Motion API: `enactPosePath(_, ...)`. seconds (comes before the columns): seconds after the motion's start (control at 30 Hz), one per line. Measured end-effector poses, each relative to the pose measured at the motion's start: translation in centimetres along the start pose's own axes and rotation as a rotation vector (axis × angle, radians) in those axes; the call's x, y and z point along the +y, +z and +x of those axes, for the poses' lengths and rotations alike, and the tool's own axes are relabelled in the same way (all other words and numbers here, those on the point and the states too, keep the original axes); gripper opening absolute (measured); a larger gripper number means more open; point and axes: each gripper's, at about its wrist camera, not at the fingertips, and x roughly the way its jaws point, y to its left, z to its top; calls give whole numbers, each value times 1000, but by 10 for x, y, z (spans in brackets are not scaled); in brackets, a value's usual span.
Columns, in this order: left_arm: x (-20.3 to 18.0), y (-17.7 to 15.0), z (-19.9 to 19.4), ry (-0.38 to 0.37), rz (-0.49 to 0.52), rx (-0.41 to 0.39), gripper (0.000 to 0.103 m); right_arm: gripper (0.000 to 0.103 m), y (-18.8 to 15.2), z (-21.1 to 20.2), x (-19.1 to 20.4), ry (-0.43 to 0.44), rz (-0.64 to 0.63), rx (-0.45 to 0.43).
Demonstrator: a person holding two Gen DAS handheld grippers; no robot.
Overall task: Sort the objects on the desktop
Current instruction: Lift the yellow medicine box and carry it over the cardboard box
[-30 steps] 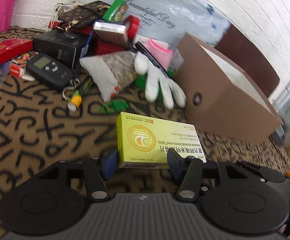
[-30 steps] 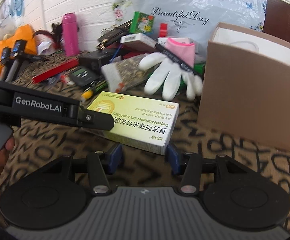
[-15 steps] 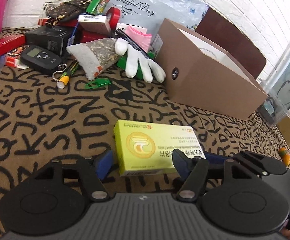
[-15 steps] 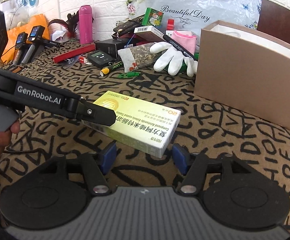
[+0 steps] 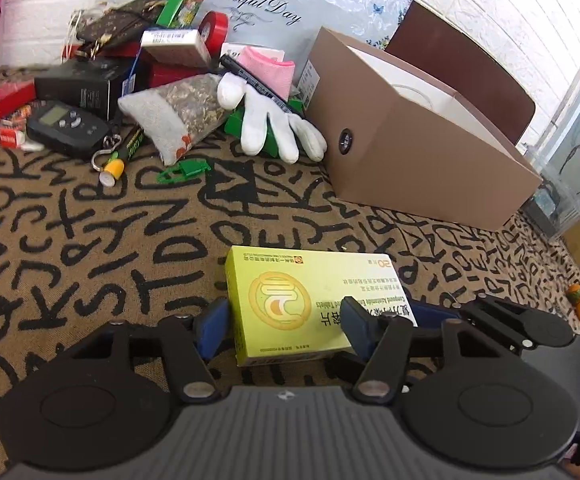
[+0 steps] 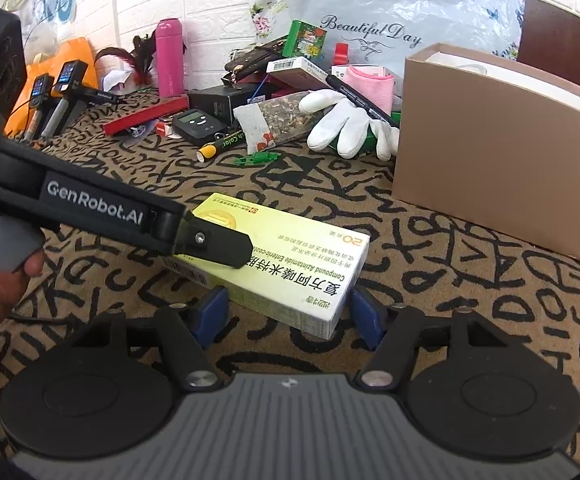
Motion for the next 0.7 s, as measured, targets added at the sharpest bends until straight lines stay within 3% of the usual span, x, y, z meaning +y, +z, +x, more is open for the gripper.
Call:
enactPosePath(0.2,-25,11,-19,-26,51,-78,57,62,3,-22,-9,-12,51,-30)
enactPosePath(0.43,-63,46,-43,-73,114,-243,57,62,28,-70,-24,-78,45,-181)
enactPosePath(0.7,-93,108,-36,-118,139,-354,57,62,77,-96,-59,-151,26,-337)
